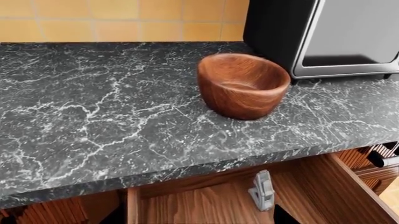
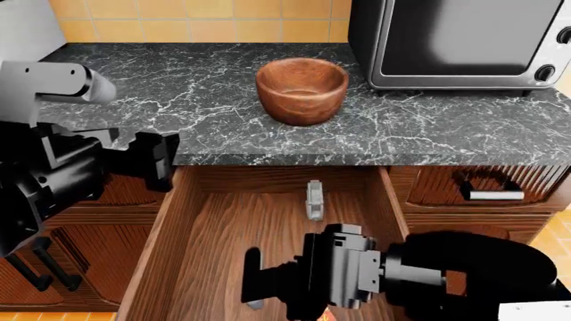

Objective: Place the bar in the bowl and close the drawer.

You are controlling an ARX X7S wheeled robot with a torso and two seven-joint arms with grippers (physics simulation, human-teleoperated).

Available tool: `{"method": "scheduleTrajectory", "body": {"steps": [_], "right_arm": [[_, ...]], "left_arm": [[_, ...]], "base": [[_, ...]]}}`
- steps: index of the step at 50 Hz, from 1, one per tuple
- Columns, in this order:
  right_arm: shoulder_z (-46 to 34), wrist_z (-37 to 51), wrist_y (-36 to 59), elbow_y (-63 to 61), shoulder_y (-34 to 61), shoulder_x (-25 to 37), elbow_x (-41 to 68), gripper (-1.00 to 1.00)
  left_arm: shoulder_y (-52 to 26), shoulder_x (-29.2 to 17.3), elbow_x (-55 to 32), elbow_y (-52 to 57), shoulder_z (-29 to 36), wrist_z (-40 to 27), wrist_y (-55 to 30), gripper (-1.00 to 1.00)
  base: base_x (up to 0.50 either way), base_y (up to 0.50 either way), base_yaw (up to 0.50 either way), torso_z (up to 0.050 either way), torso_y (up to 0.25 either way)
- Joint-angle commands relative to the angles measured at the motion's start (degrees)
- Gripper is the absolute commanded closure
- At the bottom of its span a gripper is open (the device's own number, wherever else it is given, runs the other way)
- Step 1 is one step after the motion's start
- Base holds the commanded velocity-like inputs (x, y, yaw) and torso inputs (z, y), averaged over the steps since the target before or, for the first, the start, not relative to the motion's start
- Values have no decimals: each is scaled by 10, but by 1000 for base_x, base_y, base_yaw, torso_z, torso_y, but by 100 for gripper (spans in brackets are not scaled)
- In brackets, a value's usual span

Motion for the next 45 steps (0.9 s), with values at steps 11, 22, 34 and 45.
{"method": "scheduleTrajectory", "body": {"steps": [11,22,34,45], "right_arm": [[-36,0,-16,69,-40,-40,-41,-100],[-46,-9,-27,96,-56,-55,-55,-100],[-48,-14,-30,99,-64,-57,-62,-100],[-53,-35,-63,153,-83,-77,-86,-100]], "left_arm": [[17,-9,9,-1,-8,16,11,-100],[25,-13,15,-1,-11,24,15,-100],[29,-16,16,-1,-12,26,19,-100],[38,-21,21,0,-16,33,24,-100]], "base": [[0,0,0,0,0],[0,0,0,0,0],[0,0,0,0,0],[0,0,0,0,0]]}}
